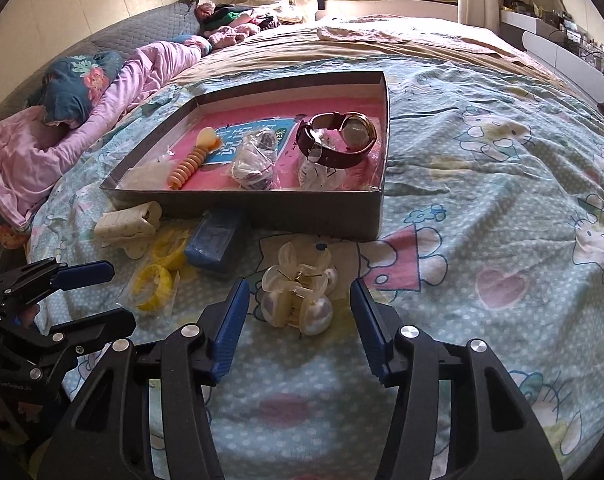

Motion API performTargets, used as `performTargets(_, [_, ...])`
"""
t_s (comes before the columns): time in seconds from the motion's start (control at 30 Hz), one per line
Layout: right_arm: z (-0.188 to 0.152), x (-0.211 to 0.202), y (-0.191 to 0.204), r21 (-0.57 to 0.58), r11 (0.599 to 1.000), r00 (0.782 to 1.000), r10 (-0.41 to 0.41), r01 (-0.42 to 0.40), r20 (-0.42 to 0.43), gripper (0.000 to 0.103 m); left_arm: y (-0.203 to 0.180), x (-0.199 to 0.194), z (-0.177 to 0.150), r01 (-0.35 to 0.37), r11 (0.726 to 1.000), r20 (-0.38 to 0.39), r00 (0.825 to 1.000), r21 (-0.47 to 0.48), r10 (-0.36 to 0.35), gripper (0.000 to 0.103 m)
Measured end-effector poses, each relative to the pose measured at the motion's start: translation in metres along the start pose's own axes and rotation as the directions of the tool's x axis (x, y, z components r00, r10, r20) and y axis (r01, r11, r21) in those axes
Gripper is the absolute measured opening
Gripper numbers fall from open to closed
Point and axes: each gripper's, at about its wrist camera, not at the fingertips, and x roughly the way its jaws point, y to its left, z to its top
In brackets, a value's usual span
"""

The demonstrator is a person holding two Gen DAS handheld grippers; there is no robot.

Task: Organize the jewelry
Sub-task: 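Grasp the bagged yellow bangles with the left tool while the right tool grasps the pearl hair clip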

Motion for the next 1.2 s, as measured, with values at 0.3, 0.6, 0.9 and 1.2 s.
performTargets(0.3, [0.0, 0.004, -0.006, -0.002, 1.0, 1.0, 0.007, -0.007, 0.017, 0.037, -0.001, 0.014, 0.008, -0.006, 1.0, -0.015, 1.0, -0.008, 0.006, 0.069])
performTargets(0.6, [0.001, -0.002, -0.012, 0.009, 1.0, 0.999, 0.002, -0.003, 0.039, 0.037, -0.006, 0.026, 0.01, -0.013, 1.0, -0.03, 0.999, 0.009, 0.013, 0.061])
performTargets(0.9, [-0.001, -0.003, -0.012, 0.012, 1.0, 0.999, 0.004, -0.004, 0.036, 0.037, -0.006, 0.034, 0.013, -0.044, 0.999, -0.025, 0.999, 0.015, 0.044, 0.05])
performTargets(1.2, [-0.002, -0.007, -0.013, 0.008, 1.0, 0.999, 0.004, -0.004, 0.045, 0.037, 0.0, 0.03, 0.014, -0.032, 0.999, -0.014, 0.999, -0.004, 0.031, 0.034])
